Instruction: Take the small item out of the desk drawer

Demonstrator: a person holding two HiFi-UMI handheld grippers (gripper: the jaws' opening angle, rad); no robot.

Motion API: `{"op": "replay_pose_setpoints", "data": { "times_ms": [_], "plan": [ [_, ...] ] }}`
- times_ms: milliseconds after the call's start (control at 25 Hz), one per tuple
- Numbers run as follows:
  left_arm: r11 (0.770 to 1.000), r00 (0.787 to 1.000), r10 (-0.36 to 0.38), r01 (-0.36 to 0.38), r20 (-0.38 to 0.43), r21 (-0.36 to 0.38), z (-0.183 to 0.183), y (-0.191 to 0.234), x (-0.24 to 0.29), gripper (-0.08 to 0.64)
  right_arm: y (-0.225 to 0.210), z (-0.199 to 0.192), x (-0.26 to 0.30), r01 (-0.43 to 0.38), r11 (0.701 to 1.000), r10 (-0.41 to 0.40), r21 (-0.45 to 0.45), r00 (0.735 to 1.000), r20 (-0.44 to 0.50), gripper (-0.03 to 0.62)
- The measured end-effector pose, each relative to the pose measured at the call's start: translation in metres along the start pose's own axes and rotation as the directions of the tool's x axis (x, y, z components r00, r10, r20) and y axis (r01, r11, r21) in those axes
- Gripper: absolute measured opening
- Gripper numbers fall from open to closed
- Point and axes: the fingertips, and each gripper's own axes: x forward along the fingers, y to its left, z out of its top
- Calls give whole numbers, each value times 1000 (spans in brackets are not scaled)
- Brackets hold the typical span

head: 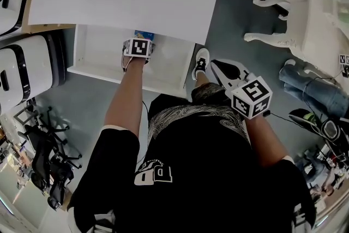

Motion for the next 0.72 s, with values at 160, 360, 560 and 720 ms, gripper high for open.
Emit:
{"op": "replay_pose_setpoints", "data": {
  "times_ms": [160, 360, 560, 720],
  "plan": [
    [1000, 999, -2, 2, -42, -3, 1, 1, -1, 423, 3, 3, -2, 3, 1000, -3, -1, 1000, 13, 9],
    [1000, 998, -16, 15, -58, -13, -6, 0, -6, 423, 10, 6, -10, 16, 1000, -16, -11, 999, 40, 9],
    [999, 999, -35, 35, -34, 8, -11, -6, -18, 423, 20, 8, -12, 30, 999, -29, -24, 998, 61, 9],
    [998, 998, -62, 62, 20, 16, -12, -13, -40, 423, 35, 14, -14, 32, 998, -27, -49, 996, 84, 9]
  ]
}}
